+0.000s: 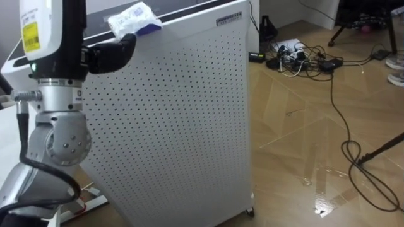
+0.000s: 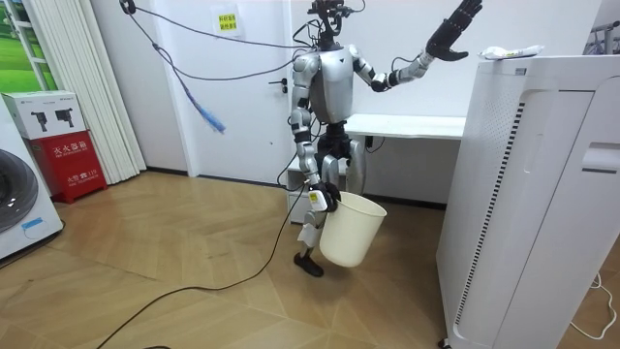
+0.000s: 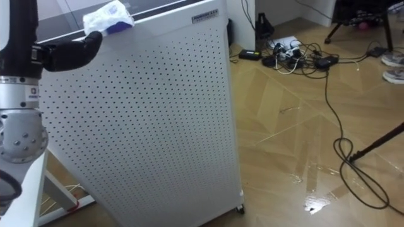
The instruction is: Pick garbage
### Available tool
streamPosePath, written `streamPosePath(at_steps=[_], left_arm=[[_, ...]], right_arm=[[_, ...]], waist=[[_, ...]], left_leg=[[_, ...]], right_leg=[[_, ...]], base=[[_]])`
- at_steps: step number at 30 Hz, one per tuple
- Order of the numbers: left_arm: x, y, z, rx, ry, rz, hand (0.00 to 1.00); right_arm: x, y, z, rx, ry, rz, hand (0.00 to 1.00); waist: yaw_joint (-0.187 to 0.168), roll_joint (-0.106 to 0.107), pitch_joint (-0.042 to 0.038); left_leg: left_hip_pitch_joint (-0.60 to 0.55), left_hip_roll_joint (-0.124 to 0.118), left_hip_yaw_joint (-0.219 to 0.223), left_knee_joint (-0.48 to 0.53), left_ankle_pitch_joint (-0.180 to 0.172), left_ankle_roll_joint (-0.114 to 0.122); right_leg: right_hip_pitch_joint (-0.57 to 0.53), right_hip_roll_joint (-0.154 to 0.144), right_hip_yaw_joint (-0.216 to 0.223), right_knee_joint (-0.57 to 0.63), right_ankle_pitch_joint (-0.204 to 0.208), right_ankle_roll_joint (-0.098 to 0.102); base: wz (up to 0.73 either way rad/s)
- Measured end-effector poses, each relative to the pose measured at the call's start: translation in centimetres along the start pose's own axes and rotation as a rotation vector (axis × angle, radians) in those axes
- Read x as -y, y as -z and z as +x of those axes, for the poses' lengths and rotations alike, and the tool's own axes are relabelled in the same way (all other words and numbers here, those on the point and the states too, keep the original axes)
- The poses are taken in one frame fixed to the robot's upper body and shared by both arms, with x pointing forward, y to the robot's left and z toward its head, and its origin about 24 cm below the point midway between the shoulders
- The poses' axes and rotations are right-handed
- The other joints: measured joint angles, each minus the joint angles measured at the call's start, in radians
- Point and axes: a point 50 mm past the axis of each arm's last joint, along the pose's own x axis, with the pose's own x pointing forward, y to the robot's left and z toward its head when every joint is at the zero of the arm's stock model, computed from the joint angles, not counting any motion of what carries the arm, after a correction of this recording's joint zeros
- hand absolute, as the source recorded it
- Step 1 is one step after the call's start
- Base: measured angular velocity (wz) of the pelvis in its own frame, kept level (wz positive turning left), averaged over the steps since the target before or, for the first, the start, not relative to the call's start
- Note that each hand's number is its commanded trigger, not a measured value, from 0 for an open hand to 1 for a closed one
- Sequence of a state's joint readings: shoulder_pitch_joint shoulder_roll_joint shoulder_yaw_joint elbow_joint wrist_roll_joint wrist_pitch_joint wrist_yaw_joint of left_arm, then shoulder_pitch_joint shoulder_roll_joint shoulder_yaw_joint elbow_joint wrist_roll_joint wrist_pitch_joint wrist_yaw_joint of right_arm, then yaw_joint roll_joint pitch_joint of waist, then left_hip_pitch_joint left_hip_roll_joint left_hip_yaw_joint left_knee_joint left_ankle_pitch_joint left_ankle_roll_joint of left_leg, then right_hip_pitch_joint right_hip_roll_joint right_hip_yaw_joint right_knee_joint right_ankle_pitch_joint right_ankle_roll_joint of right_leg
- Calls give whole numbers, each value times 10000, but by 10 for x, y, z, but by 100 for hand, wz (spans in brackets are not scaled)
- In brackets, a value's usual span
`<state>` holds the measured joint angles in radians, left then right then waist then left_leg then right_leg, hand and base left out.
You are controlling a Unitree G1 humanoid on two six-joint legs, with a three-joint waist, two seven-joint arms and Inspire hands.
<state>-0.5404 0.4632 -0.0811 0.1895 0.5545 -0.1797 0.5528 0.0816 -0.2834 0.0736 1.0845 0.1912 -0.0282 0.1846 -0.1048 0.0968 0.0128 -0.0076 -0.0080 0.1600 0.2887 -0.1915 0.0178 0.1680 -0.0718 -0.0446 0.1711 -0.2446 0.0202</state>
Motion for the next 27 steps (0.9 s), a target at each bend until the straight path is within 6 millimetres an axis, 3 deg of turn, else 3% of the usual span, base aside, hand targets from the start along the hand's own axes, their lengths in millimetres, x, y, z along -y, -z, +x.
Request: streamPosePath(at_steps=[9, 19, 27], left_arm=[[4, 25, 4, -1160, 936, 804, 0], [7, 30, 3, -1650, 1586, 1002, 0], [10, 35, 3, -2006, 2012, 1105, 0]], right_arm=[[2, -2, -1, 68, 87, 260, 100], [4, -5, -1, 33, 136, 247, 100], [4, -3, -1, -37, 139, 257, 100]], waist=[[-53, 98, -46], [-89, 207, -89], [-94, 184, -64]], left_leg=[[-192, 1, 29, -3, -1, 1], [-279, -34, 4, -69, 0, 1], [85, -51, -15, -525, 17, -28]], right_leg=[[-211, 2, 39, 11, 1, 1], [-306, -20, 121, -9, 1, 1], [-230, -20, 7, 18, 1, 1]], base=[[0], [0], [-2]])
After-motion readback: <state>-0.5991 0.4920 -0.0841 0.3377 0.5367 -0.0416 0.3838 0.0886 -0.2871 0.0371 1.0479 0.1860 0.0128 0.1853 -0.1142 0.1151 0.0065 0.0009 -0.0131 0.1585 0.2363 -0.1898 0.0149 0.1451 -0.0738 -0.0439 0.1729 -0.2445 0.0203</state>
